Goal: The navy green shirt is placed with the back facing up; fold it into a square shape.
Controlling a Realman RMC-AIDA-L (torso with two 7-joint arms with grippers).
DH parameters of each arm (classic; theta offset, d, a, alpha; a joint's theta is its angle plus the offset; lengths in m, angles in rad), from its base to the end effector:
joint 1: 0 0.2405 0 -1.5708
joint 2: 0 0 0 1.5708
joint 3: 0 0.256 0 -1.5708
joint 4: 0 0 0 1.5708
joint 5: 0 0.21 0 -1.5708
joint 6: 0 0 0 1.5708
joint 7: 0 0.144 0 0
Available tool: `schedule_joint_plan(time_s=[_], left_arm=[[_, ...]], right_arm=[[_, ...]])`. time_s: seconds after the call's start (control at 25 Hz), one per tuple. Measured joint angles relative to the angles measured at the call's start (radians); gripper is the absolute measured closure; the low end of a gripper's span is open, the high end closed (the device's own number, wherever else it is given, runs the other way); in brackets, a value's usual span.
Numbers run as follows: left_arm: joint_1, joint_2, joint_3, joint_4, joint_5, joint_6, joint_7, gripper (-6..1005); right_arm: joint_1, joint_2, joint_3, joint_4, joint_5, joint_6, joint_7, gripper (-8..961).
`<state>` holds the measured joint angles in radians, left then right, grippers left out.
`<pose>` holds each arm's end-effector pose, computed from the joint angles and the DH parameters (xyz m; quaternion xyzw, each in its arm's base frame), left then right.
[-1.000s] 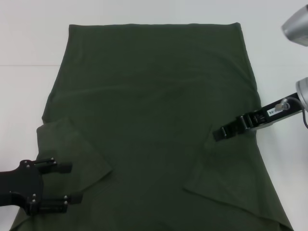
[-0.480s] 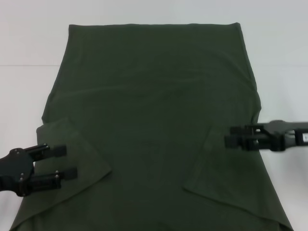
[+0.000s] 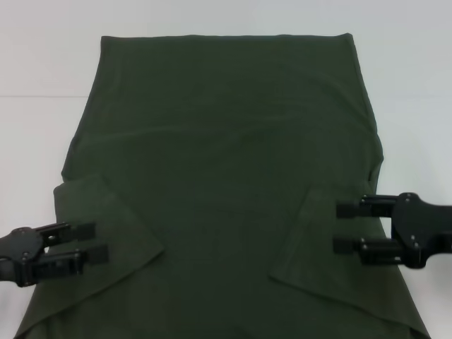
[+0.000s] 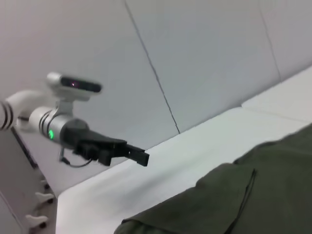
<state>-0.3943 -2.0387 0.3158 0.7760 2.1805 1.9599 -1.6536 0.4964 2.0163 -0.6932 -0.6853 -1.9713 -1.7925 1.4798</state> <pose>-0.3074 0.2586 0.0668 -0.8733 -0.3718 -0.3041 0.0816 0.2606 0.3055 0.0301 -0.9349 0.2249 0.2705 0.0461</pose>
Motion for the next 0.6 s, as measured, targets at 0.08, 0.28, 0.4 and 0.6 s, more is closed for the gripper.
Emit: schedule_joint_plan(time_s=[0.08, 0.28, 0.4, 0.6], left_arm=[[0.003, 0.011, 0.0, -0.002, 0.008, 0.0, -0.063, 150], [0.017, 0.032, 0.0, -0.003, 0.028, -0.007, -0.247, 151], [0.032, 0.047, -0.003, -0.003, 0.042, -0.006, -0.35, 152], [0.056, 0.081, -0.007, -0.005, 0.061, -0.043, -0.494, 154]], right_arm=[[-0.016, 0.011, 0.003, 0.0, 0.002, -0.007, -0.071, 223], [-0.048, 0.028, 0.005, 0.001, -0.001, -0.009, -0.181, 205], [-0.062, 0.032, 0.005, 0.001, -0.001, -0.009, -0.216, 155], [-0.099, 0.041, 0.01, 0.001, 0.002, -0.007, -0.296, 104]])
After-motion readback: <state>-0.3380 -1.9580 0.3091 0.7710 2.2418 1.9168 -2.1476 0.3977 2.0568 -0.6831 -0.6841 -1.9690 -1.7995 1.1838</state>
